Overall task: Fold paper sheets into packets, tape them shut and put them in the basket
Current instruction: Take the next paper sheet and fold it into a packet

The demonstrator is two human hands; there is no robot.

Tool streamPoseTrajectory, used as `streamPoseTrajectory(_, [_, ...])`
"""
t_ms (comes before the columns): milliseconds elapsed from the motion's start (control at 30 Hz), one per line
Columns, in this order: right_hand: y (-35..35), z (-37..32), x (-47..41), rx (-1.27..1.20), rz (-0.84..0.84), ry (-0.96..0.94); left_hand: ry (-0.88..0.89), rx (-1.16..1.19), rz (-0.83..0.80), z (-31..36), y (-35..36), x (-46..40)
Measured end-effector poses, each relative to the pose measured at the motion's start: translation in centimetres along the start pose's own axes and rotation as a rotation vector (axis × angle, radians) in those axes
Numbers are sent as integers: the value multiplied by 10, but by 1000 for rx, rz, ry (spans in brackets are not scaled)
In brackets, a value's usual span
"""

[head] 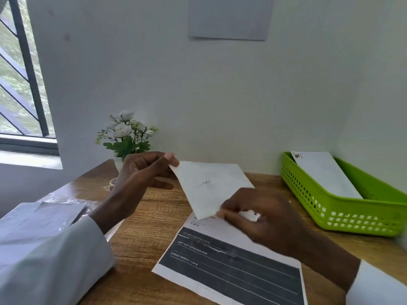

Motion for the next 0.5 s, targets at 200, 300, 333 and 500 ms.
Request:
streamPoseTrajectory(200, [-2, 68, -3, -304, 206, 632, -108, -21, 37, -8, 2, -1])
streamPoseTrajectory(300, [-3, 91, -1, -361, 224, 797, -123, 85, 30, -7, -1, -2])
streamPoseTrajectory(333, [-4, 95, -1, -367, 223, 842, -124, 125, 33, -7, -2, -2])
streamPoseTrajectory(500, [-5, 100, 0, -672, 205, 953, -180, 326, 92, -16, -18, -6])
Point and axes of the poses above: each hand's wrist, its own x-axis away from the middle knuckle, its own y-axis out of the palm, z = x × y, the point moved 3 cm from there along -x, towards the middle knuckle, and after that the axes turned 9 degrees about y, right-handed, at the moved point
